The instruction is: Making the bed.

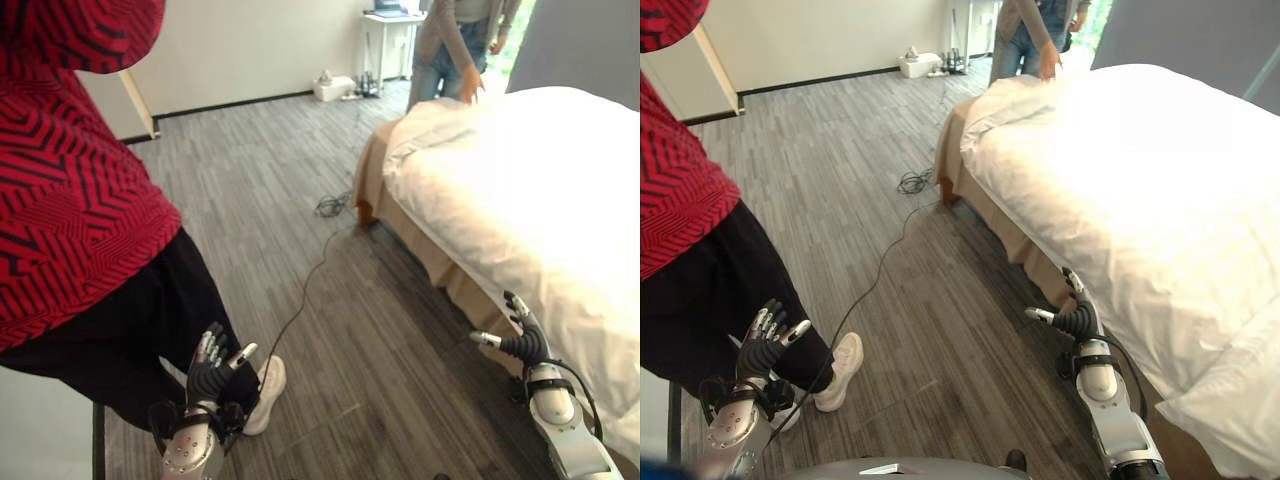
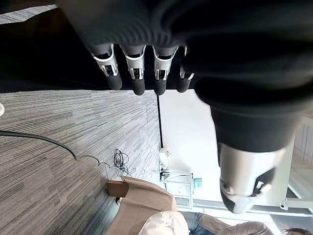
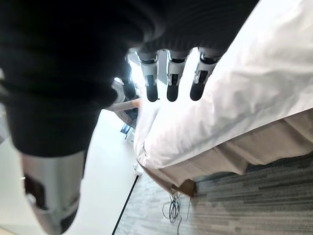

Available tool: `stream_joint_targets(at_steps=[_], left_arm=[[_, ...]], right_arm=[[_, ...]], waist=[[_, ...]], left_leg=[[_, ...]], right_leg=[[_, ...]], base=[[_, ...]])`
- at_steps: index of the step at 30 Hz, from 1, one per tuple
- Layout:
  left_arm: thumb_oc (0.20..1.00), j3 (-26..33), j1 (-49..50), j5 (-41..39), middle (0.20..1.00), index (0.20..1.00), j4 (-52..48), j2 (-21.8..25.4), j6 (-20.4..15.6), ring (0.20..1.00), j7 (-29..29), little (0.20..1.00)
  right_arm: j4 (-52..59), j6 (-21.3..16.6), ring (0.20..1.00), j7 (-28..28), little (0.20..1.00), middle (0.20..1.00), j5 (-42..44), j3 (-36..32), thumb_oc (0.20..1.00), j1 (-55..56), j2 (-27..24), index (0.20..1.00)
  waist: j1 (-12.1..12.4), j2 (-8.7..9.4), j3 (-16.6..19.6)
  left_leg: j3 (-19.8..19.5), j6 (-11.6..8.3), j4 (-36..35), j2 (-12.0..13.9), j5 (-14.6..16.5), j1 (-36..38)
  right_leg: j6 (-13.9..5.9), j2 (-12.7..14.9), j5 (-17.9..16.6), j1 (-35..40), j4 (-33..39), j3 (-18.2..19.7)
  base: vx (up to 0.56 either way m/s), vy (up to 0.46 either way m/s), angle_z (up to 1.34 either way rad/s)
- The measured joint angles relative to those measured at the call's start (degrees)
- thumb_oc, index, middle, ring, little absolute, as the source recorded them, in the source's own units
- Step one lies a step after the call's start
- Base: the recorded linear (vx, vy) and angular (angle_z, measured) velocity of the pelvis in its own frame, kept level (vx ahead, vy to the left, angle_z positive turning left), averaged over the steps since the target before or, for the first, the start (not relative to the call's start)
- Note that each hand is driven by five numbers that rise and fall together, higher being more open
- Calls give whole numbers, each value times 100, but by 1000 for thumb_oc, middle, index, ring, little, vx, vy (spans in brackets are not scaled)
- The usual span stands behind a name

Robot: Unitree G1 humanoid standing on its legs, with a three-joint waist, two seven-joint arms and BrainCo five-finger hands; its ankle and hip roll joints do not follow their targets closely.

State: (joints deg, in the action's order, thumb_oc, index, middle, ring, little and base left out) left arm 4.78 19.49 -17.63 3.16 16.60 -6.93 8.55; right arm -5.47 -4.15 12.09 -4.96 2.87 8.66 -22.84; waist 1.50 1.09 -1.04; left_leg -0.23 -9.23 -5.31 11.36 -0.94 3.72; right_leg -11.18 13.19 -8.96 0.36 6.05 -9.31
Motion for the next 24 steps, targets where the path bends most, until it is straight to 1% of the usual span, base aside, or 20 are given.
stream_joint_targets(at_steps=[2, 3, 4, 5, 6, 7, 8, 9, 10, 11, 13, 14, 16, 19, 21, 24], left_arm=[[1000, 12, -25, 0, 1000, 1000, 14, 0, 4, 1000, 3, 1000], [1000, 12, -221, 2, 1000, 1000, 217, -4, 19, 1000, 10, 1000], [1000, -8, -221, -30, 1000, 1000, 283, -8, -7, 1000, 11, 1000], [1000, -115, -384, -429, 1000, 1000, 891, -3, -372, 1000, 11, 1000], [1000, -161, -482, -520, 1000, 1000, 1206, -25, -383, 1000, 10, 1000], [1000, -400, -786, -692, 1000, 1000, 1827, -18, -373, 1000, 2, 1000], [1000, -505, -886, -700, 1000, 1000, 2103, -40, -351, 1000, -17, 1000], [1000, -568, -944, -701, 1000, 1000, 2329, -94, -321, 1000, -9, 1000], [1000, -745, -1139, -702, 1000, 1000, 2691, -138, -227, 1000, 4, 1000], [1000, -750, -1154, -698, 1000, 1000, 2680, -166, -224, 1000, 6, 1000], [1000, -779, -1131, -645, 1000, 1000, 2243, -166, -183, 1000, -60, 1000], [1000, -778, -1131, -627, 1000, 1000, 1948, -160, -181, 1000, -113, 1000], [1000, -760, -1145, -582, 1000, 1000, 1720, -124, -201, 1000, -151, 1000], [1000, -644, -1281, -580, 1000, 1000, 1544, -80, -225, 1000, -137, 1000], [1000, -457, -1284, -562, 1000, 1000, 919, -65, -273, 1000, -14, 1000], [1000, -314, -1324, -370, 1000, 1000, 387, 35, -430, 1000, 24, 1000]], right_arm=[[5, 7, 1000, -3, 1000, 1000, 23, 25, 1000, -38, 1, 1000], [-6, 41, 1000, -16, 1000, 1000, 56, 171, 1000, -247, 2, 1000], [-33, 32, 1000, -14, 1000, 1000, 71, 207, 1000, -247, -3, 1000], [-423, -83, 1000, 6, 1000, 1000, 267, 510, 1000, -454, -158, 1000], [-553, -63, 1000, -17, 1000, 1000, 310, 641, 1000, -570, -243, 1000], [-775, -23, 1000, -37, 1000, 1000, 390, 788, 1000, -735, -294, 1000], [-848, -10, 1000, -46, 1000, 1000, 391, 808, 1000, -737, -305, 1000], [-926, 22, 1000, -65, 1000, 1000, 391, 832, 1000, -738, -313, 1000], [-930, 88, 1000, -73, 1000, 1000, 391, 835, 1000, -750, -365, 1000], [-906, 97, 1000, -81, 1000, 1000, 392, 833, 1000, -767, -381, 1000], [-813, 96, 1000, -153, 1000, 1000, 392, 825, 1000, -803, -567, 1000], [-802, 96, 1000, -170, 1000, 1000, 391, 812, 1000, -878, -626, 1000], [-699, 95, 1000, -213, 1000, 1000, 390, 767, 1000, -883, -662, 1000], [-592, 80, 1000, -260, 1000, 1000, 390, 631, 1000, -936, -667, 1000], [-542, 54, 1000, -256, 1000, 1000, 391, 466, 1000, -956, -668, 1000], [-529, 7, 1000, -235, 1000, 1000, 390, 293, 1000, -947, -670, 1000]], waist=[[-7, -18, -15], [-137, -64, -172], [-140, -84, -181], [-140, -104, -94], [-161, -103, -81], [-300, -222, -153], [-352, -283, -181], [-383, -339, -207], [-432, -493, -303], [-438, -559, -346], [-436, -733, -512], [-440, -780, -572], [-431, -791, -609], [-415, -729, -688], [-344, -618, -851], [-272, -521, -948]], left_leg=[[89, 3, -7, 6, 5, 60], [157, 13, -31, 8, 10, 153], [152, 11, 0, -3, -12, 135], [201, 1, 182, -57, -15, -152], [181, 13, 187, -70, -11, -236], [39, 85, 97, -138, -113, -415], [-71, 124, 73, -161, -132, -463], [-104, 105, 61, -184, -166, -453], [-228, 96, 69, -232, -182, -506], [-239, 96, 73, -246, -182, -554], [-324, 98, 52, -326, -191, -565], [-321, 97, 39, -387, -189, -556], [-319, 98, 36, -407, -190, -548], [-316, 99, 39, -407, -190, -540], [-302, 100, 43, -411, -190, -524], [-301, 128, 37, -423, -174, -519]], right_leg=[[-6, -6, -2, 2, 1, 66], [26, -18, -30, 31, 2, 163], [25, -30, -28, 16, -7, 226], [-32, -66, 28, -212, -3, 685], [-40, -95, 35, -271, -3, 838], [-68, -120, 58, -407, -5, 1004], [-95, -125, 85, -420, -1, 1088], [-91, -112, 96, -386, 4, 1086], [-108, -64, 118, -373, 5, 1022], [-116, -45, 127, -380, 5, 989], [-111, 17, 119, -397, 4, 973], [-116, 73, 88, -401, 2, 998], [-124, 91, 94, -392, 1, 1017], [-128, 91, 95, -391, 1, 1029], [-176, 91, 123, -389, 2, 1072], [-159, 91, 149, -376, 2, 1122]], base=[[8, -14, -16], [4, -10, -11], [-38, -86, -14], [-59, -124, -7], [-75, -127, 14], [-58, -70, 41], [-42, -27, 46], [9, -50, 43], [32, -26, 33], [31, -26, 28], [-4, 8, 15], [-5, -2, 8], [0, 0, 0], [-1, -5, -2], [29, 15, -4], [47, 46, 2]])
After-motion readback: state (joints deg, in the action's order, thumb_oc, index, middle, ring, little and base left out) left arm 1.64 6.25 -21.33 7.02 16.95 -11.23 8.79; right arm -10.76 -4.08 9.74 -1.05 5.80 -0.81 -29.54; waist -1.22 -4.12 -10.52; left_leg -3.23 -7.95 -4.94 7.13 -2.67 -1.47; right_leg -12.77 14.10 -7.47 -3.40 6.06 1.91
